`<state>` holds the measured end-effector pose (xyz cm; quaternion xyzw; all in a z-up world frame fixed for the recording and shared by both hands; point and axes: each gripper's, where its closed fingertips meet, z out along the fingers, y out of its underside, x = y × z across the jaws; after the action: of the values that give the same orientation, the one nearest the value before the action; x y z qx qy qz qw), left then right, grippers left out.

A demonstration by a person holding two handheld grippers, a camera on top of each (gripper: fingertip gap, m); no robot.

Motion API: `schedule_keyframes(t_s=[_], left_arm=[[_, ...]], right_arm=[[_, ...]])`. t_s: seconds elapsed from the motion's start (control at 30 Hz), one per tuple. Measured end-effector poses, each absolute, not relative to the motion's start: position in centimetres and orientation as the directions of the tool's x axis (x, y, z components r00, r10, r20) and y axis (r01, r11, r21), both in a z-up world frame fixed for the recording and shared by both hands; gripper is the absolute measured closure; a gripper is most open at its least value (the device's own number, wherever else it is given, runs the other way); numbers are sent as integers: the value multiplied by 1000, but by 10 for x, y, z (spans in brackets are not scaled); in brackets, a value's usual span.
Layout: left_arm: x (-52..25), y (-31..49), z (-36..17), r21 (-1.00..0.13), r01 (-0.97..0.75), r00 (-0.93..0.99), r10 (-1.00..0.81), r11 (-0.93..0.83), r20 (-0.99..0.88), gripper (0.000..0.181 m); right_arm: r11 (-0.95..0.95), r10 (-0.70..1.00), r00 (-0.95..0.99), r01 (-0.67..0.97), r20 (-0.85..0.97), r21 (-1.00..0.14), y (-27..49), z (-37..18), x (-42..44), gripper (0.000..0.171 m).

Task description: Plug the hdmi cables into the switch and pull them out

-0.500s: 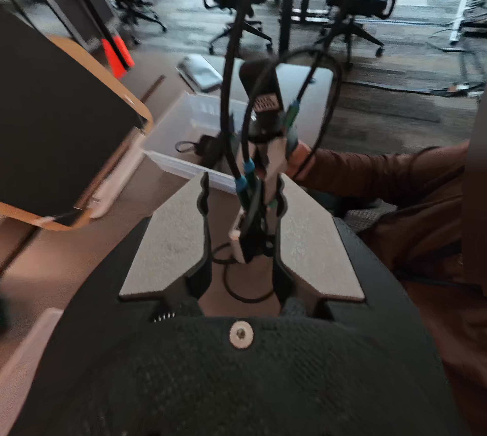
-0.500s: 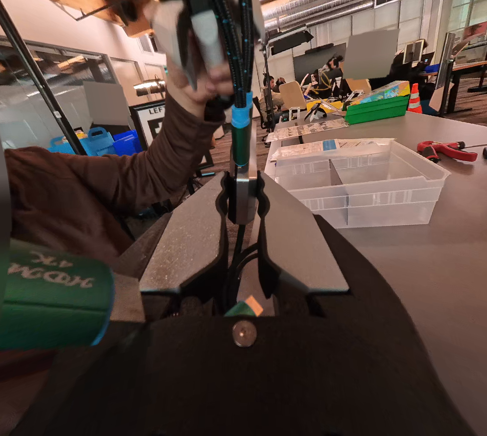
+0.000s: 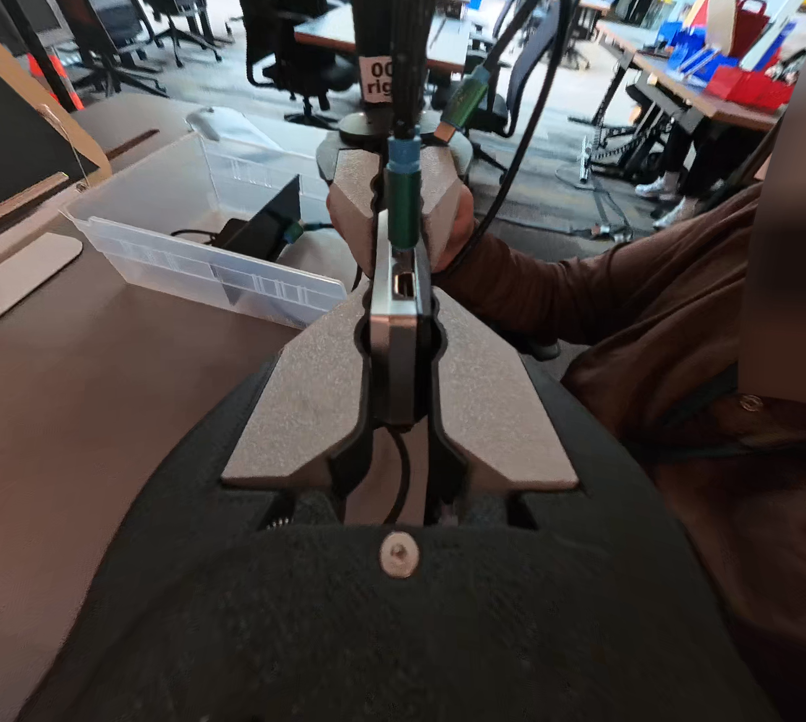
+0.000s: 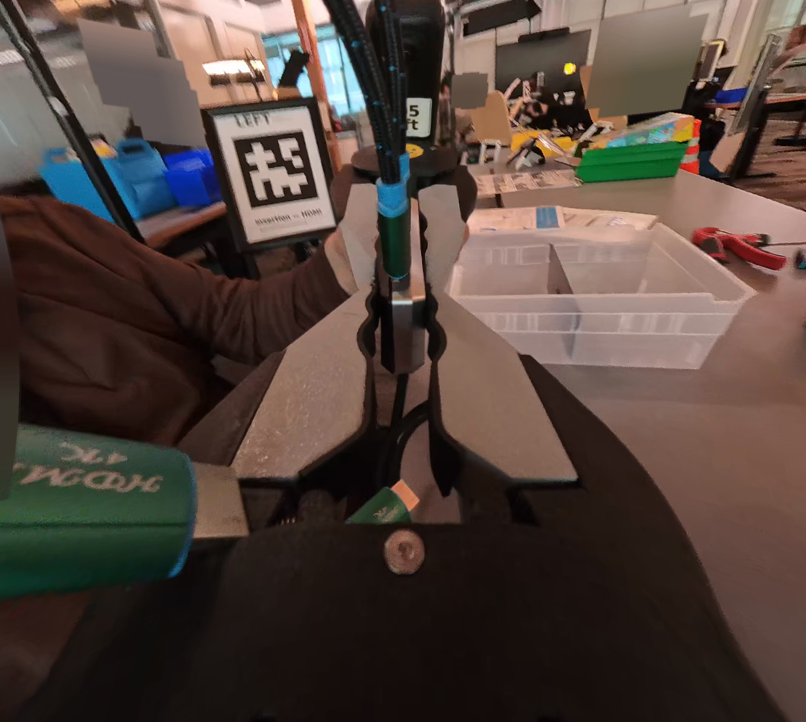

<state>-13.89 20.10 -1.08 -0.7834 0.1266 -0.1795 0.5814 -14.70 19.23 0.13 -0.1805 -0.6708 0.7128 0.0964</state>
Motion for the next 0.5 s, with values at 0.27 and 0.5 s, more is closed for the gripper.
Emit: schedule_keyframes(t_s=[0.27,0.5], left_arm=[[-144,205,-15,-962,128,907,-363,-242,212,161],[-137,211,-19,-955,130,903,-367,-268,226,161]], right_arm=[[-56,478,-876,37,-59,-998,215,11,-146,149],[-73,473,-880,24,-56,-997,213,11,-147,163]])
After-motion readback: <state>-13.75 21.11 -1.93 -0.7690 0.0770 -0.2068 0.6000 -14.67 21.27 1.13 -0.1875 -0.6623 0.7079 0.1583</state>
